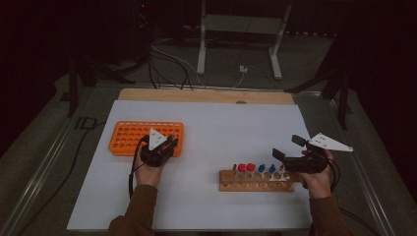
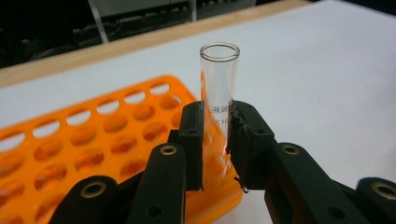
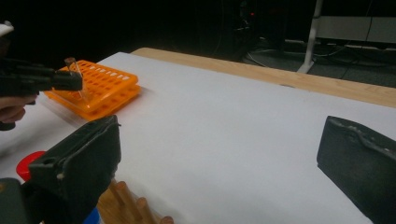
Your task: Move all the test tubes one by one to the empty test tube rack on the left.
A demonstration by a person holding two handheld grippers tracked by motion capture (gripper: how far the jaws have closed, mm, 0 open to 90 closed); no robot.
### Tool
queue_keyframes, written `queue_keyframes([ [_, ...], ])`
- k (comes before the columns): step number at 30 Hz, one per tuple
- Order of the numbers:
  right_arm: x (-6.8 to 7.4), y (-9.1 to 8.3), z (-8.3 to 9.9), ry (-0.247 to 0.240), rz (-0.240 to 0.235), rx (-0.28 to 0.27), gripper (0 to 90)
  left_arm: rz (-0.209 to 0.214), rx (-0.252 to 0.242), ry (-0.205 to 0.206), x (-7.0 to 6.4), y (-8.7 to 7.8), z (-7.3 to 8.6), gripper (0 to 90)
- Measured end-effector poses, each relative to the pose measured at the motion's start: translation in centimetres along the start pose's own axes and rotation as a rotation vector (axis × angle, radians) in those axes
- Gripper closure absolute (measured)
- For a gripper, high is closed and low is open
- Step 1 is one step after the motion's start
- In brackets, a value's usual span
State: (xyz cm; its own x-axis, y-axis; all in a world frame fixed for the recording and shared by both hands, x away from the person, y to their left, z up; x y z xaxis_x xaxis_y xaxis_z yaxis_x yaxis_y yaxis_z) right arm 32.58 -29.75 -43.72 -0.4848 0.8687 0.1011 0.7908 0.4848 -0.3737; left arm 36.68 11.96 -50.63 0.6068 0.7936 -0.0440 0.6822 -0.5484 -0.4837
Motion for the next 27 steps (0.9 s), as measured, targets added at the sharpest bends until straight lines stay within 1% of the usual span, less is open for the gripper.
queue_keyframes([
  [4,0.1,0.0,0.0,-0.004,-0.002,0.003,0.0,0.001,0.002,-0.007,0.0,0.2,0.4,75.6],
  [10,0.1,0.0,0.1,-0.006,-0.003,0.005,0.0,-0.002,0.017,0.002,-0.1,0.4,0.5,76.2],
  [13,0.2,0.0,0.1,-0.008,-0.005,0.005,0.0,0.001,0.020,-0.005,-0.1,0.4,0.6,76.2],
  [16,0.2,-0.1,0.0,-0.008,-0.006,0.004,0.0,-0.004,0.041,0.001,-0.1,0.5,1.0,76.3],
  [19,0.2,0.0,0.0,-0.009,-0.007,0.005,0.0,-0.006,0.035,-0.015,-0.1,0.7,1.3,76.3],
  [22,0.2,0.0,0.0,-0.009,-0.008,0.006,0.0,-0.006,0.038,-0.016,-0.1,0.7,1.3,75.4],
  [23,0.2,0.0,0.0,-0.009,-0.009,0.006,0.0,-0.009,0.037,-0.022,-0.1,0.7,1.3,73.5],
  [25,0.2,-0.1,0.0,-0.008,-0.010,0.006,0.0,-0.013,0.033,-0.036,0.1,0.5,1.3,66.1],
  [27,0.1,-0.1,0.0,-0.010,-0.010,0.006,0.0,-0.019,0.010,-0.052,0.1,0.2,1.1,58.7],
])
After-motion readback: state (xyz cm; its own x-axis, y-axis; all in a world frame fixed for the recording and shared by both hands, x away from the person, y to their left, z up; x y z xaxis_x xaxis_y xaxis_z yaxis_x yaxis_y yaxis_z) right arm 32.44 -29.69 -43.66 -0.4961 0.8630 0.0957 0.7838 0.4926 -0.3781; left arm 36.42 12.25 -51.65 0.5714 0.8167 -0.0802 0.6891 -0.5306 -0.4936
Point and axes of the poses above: each handheld gripper's, and its own axes: y roughly forward along the jaws, z roughly out of its underside, x roughly to its left, the point moved 4 cm from there along y, roughly forward along the jaws, and after that the axes turned 7 degrees about z, right-handed, at the moved point
